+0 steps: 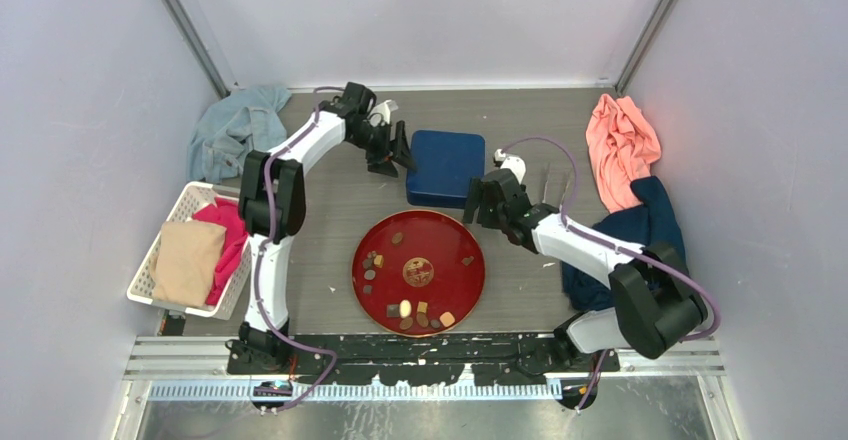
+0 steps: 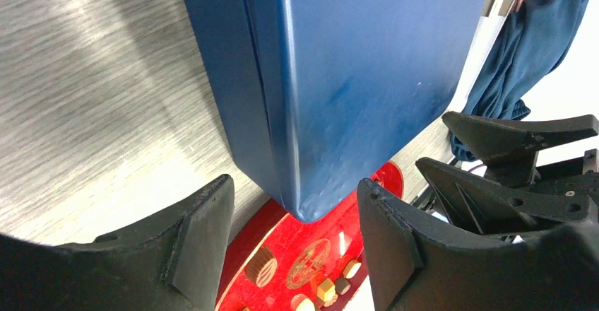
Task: Pack the chocolate
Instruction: Close the box lid on the packing box.
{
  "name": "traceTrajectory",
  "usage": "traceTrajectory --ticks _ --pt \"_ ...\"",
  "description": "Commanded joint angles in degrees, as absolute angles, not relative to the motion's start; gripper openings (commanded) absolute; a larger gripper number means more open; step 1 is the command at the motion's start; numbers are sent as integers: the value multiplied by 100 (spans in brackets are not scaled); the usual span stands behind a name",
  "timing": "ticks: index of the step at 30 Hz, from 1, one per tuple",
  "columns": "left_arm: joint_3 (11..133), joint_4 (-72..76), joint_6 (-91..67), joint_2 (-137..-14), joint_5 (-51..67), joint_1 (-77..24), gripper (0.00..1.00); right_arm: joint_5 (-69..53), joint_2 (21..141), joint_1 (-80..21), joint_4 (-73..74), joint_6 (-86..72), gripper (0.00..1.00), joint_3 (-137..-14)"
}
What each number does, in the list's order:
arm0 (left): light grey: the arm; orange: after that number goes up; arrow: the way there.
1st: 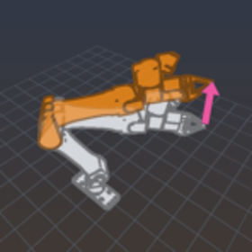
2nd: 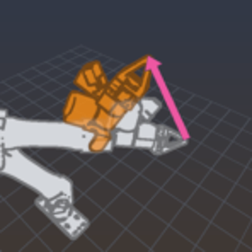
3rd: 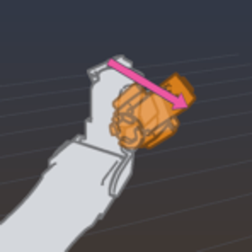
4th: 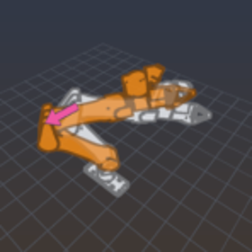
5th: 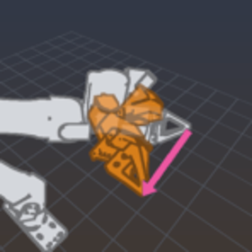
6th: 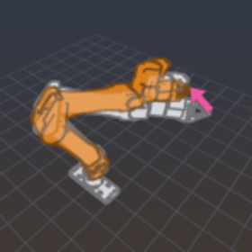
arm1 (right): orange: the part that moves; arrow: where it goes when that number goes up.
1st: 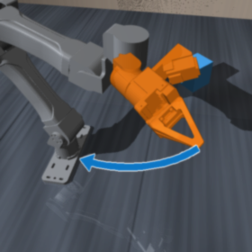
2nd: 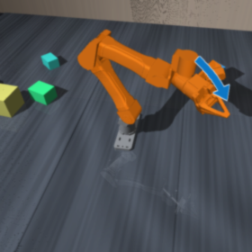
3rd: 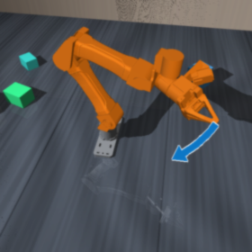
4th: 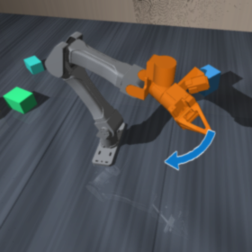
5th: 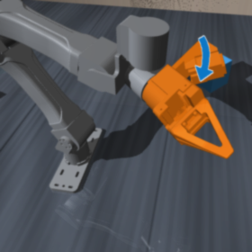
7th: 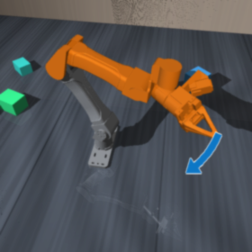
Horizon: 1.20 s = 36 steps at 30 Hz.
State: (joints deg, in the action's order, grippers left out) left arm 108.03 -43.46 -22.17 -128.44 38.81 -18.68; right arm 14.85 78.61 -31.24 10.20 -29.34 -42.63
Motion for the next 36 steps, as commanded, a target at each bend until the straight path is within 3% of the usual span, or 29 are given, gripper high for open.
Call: traceTrajectory --ticks 1,8,24,36 --pt "10533 -3892 -2504 -12261 3838 -1758 65 1510 7799 -3113 -686 -3636 79 -3984" --pt "10320 -3540 -2771 -12047 3785 -1672 65 1788 8301 -3108 -1184 -3832 79 -4006" --pt "10242 -3568 -2821 -12123 3854 -1539 65 1936 8163 -3113 -1872 -4682 78 -3168" --pt "10233 -3542 -2908 -12208 3781 -1477 64 2315 8812 -3115 -2187 -4707 78 -3458"
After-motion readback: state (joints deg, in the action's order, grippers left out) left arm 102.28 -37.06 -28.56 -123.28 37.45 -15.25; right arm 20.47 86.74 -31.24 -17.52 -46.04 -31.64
